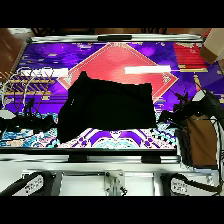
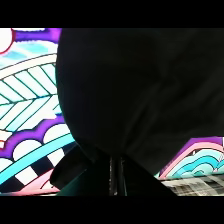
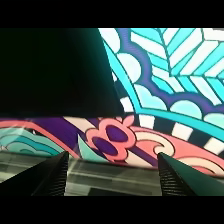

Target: Fold the shirts.

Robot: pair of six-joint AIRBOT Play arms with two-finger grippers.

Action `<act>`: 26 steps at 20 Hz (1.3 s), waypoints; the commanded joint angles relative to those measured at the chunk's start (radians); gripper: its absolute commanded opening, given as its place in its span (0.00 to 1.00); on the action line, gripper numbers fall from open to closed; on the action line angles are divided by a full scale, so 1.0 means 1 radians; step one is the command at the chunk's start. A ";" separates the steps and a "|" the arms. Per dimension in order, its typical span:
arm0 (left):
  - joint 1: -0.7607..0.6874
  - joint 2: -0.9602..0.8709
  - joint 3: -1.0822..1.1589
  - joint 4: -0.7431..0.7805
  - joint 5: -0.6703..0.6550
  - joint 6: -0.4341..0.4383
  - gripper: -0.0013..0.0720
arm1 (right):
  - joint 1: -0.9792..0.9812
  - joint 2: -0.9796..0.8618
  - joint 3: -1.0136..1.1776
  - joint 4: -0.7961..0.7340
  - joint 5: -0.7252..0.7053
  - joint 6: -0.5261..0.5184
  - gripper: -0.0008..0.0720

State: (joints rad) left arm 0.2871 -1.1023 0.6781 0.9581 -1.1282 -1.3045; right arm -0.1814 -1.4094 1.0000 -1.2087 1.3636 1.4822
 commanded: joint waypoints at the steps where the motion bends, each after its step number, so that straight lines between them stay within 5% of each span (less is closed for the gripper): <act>1: 0.000 0.048 0.002 0.000 -0.007 0.003 0.06 | 0.026 -0.059 -0.019 0.056 -0.097 -0.002 0.94; 7: 0.000 0.073 0.003 -0.002 -0.010 0.003 0.06 | 0.124 -0.140 -0.019 0.103 -0.194 0.003 0.90; 8: 0.000 0.073 0.003 -0.002 -0.010 0.003 0.06 | 0.143 -0.140 -0.016 0.106 -0.220 0.011 0.81; 10: 0.000 0.073 0.011 -0.002 -0.010 0.003 0.06 | 0.167 -0.140 -0.003 0.108 -0.242 0.050 0.20; 11: 0.000 0.074 0.027 -0.001 -0.010 0.005 0.06 | 0.172 -0.136 0.014 0.123 -0.240 0.059 0.11; 15: 0.000 0.108 0.254 0.000 -0.020 0.018 0.06 | 0.173 -0.012 0.171 0.127 -0.220 0.016 0.11; 19: 0.000 0.200 0.785 -0.001 -0.026 0.019 0.06 | 0.173 0.242 0.489 0.122 -0.243 -0.098 0.11; 23: 0.000 0.297 1.316 0.045 0.140 -0.080 0.06 | 0.173 0.535 0.708 0.065 -0.468 -0.091 0.11; 26: 0.000 0.384 1.441 0.113 0.175 -0.158 0.06 | 0.173 0.718 0.722 0.042 -0.523 -0.077 0.11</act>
State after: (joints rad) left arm 0.2867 -0.7929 1.9297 1.0050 -1.0195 -1.3827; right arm -0.0090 -0.8631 1.6615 -1.1275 0.9356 1.3987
